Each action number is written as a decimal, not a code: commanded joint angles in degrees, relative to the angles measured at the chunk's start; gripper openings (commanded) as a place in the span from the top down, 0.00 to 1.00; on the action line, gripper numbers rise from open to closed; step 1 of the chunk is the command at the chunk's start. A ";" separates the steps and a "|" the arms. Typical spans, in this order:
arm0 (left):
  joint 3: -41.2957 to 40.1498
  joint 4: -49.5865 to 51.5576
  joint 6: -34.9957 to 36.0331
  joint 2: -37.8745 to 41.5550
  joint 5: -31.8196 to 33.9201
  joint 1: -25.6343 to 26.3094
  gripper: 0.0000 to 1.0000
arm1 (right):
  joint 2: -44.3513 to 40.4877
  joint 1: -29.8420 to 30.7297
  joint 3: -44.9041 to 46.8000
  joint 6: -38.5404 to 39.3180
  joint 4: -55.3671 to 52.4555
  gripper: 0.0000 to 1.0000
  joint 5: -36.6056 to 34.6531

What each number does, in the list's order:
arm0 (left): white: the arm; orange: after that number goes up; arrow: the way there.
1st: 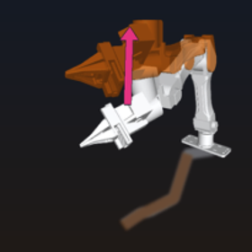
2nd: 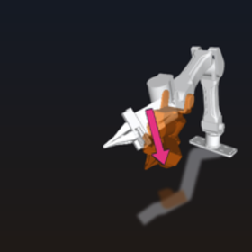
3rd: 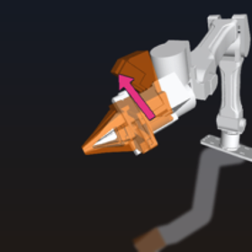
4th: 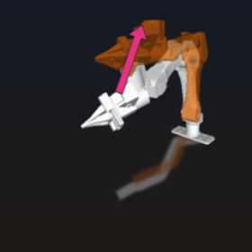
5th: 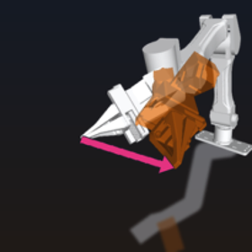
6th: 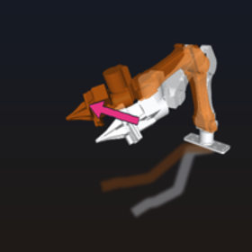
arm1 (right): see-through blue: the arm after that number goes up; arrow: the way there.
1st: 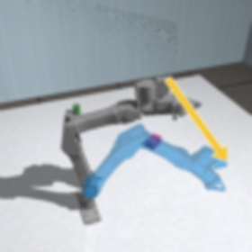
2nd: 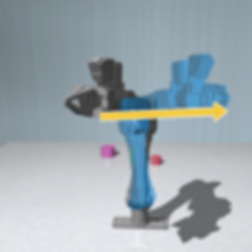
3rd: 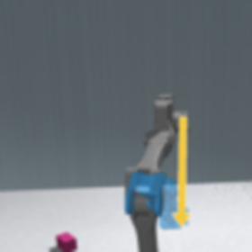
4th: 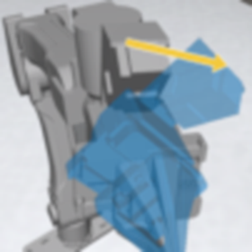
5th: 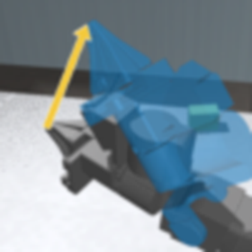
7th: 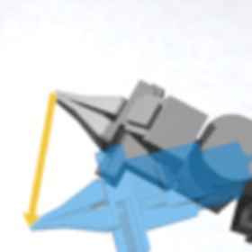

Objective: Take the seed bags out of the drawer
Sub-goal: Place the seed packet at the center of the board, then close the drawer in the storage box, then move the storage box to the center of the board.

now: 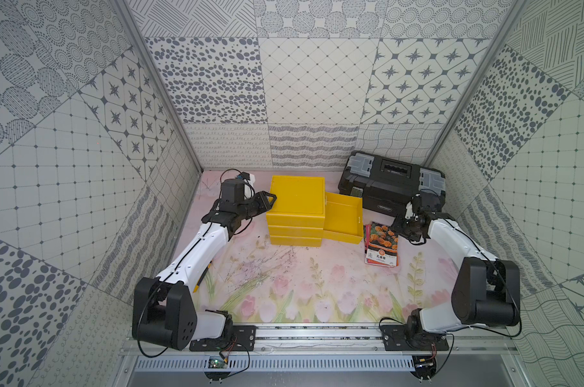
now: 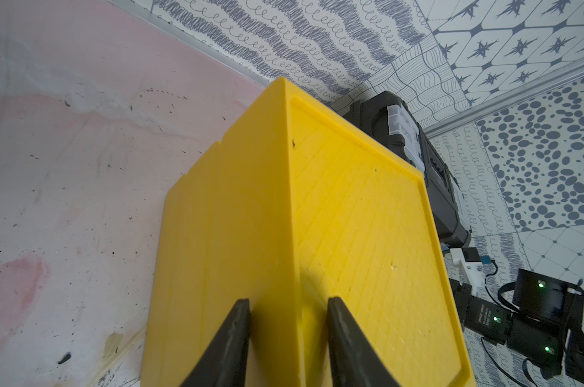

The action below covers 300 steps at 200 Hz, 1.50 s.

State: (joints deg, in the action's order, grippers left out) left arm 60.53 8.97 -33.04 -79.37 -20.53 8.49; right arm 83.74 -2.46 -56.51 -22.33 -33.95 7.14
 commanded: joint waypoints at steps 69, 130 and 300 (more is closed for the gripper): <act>-1.86 25.08 1.40 -0.52 0.54 0.23 0.60 | 1.53 12.06 -4.20 -6.80 6.81 0.53 5.83; -1.96 25.48 1.13 -0.08 0.73 0.25 0.60 | 4.67 15.58 -6.57 -9.71 9.64 0.53 8.74; -2.40 28.67 2.37 3.30 3.38 0.21 0.59 | 19.15 29.95 -15.90 -21.96 22.82 0.53 19.07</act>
State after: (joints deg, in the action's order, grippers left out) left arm 59.31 11.68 -33.04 -76.07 -19.73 8.51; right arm 101.51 25.08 -71.07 -42.28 -14.52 24.91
